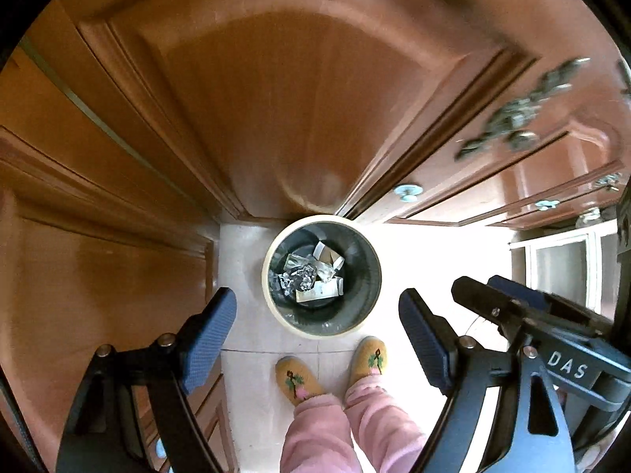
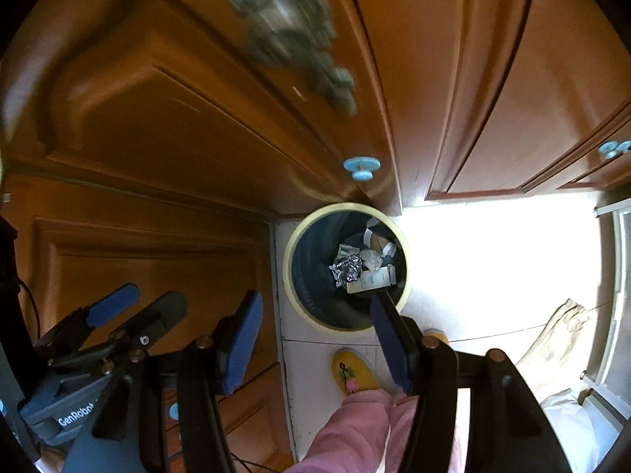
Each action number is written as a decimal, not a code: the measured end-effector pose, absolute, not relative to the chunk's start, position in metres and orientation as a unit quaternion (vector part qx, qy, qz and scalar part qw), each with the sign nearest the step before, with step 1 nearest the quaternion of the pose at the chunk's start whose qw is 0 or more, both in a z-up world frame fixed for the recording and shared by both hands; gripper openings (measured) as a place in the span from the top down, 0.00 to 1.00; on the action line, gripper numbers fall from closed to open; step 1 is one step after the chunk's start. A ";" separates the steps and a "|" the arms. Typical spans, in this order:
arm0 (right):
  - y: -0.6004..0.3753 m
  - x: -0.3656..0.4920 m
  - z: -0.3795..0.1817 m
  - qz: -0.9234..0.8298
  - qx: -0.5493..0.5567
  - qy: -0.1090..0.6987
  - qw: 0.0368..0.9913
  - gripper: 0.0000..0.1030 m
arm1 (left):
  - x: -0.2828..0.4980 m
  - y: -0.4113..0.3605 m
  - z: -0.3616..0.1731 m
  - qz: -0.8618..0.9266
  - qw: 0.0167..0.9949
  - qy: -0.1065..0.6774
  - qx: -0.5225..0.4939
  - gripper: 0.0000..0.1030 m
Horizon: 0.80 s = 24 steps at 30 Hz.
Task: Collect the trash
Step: 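Raise both grippers back up to the counter trash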
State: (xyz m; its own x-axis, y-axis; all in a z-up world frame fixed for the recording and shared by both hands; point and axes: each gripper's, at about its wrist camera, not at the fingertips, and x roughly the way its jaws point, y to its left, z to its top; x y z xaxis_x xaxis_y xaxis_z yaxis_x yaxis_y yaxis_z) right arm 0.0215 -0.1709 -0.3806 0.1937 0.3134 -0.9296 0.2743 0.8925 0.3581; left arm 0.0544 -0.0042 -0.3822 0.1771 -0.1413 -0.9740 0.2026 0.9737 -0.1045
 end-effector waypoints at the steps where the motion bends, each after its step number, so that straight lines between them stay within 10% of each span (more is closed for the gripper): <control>1: -0.170 0.019 -0.368 0.014 0.231 0.631 0.740 0.44 | 0.052 -0.004 -0.372 -0.114 0.767 0.630 0.026 0.20; 24: -0.148 -0.004 -0.099 0.006 0.156 0.466 0.871 0.44 | 0.029 0.014 -0.082 -0.170 0.870 0.460 0.048 0.19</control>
State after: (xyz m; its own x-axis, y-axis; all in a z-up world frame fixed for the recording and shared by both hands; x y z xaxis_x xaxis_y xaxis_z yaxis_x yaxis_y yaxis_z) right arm -0.0038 -0.1481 -0.0989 0.5649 0.1565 -0.8102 0.1341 0.9514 0.2773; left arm 0.0290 0.0138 -0.0820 0.5199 -0.2512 -0.8165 0.3402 0.9376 -0.0718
